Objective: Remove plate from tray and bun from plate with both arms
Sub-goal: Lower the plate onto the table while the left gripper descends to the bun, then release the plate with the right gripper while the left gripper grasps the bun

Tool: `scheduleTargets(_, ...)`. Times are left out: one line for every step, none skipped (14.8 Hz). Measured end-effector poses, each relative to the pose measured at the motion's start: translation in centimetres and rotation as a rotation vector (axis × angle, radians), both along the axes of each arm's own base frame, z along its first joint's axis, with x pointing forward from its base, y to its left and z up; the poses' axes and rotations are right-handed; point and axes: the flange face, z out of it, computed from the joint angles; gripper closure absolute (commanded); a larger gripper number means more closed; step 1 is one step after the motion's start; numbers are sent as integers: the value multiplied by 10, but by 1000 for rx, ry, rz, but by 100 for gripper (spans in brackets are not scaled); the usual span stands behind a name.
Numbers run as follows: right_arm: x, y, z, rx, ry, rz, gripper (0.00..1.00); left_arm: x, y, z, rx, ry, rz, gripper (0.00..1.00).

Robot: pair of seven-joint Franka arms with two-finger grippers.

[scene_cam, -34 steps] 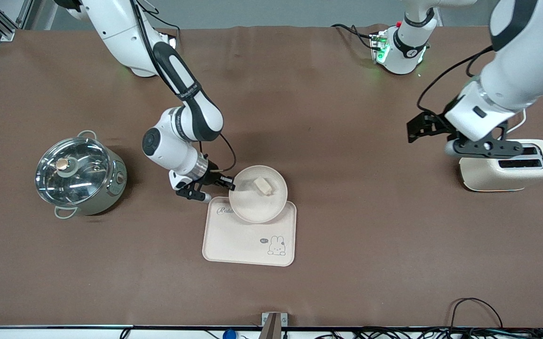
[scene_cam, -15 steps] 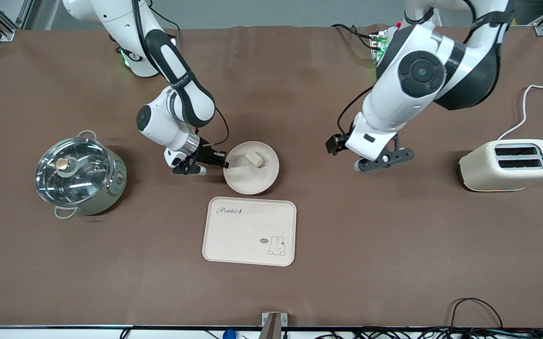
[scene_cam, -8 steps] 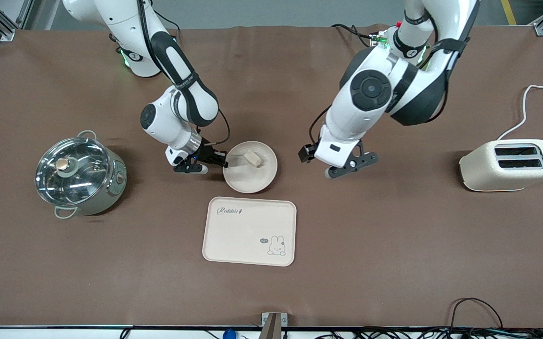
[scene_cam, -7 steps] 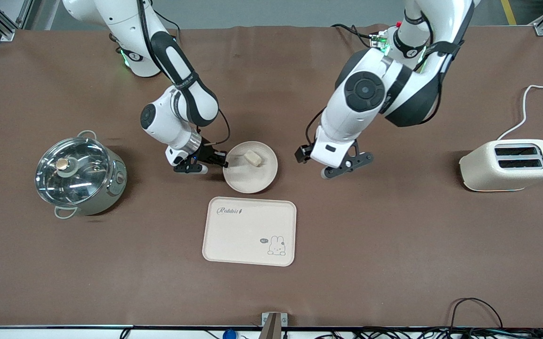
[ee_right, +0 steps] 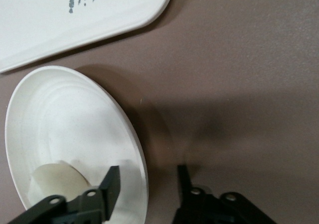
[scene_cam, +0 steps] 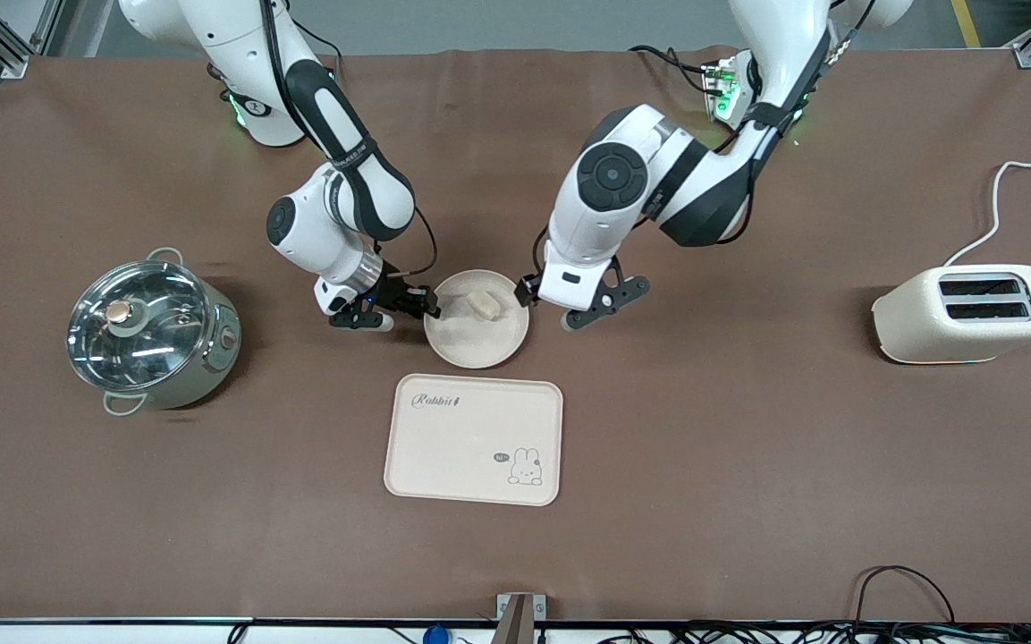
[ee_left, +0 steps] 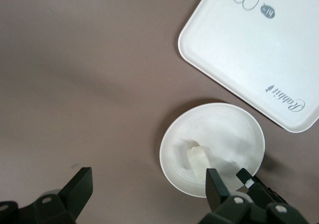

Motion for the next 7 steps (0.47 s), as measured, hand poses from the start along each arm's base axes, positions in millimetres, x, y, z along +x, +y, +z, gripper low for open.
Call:
scheduleTargets(1,0,1,2,-2,-4,40,-3,-7,-7,-1,1,15,0)
scheduleTargets(3,-1,4,5,-6,-9,40,-6,-14,-15,-4,0,29,0)
scheduleTargets(6,-3,9,14,-8,-16,40,-11,-22,-26,-1,-1,37,0)
scheduleTargets(10,-7,15,27,-7,-24,40,-16,-31,-39,10,-7,47,0)
scheduleTargets(15,-12,21,43,-7,-33,40,-22,-41,-54,26,-18,62,1)
scheduleTargets(21,-19,29,56,-9,-42,36,-27,-49,-69,42,-29,84,2)
scheduleTargets(26,-25,35,66,-15,-48,30,-31,-58,-82,54,-33,105,2)
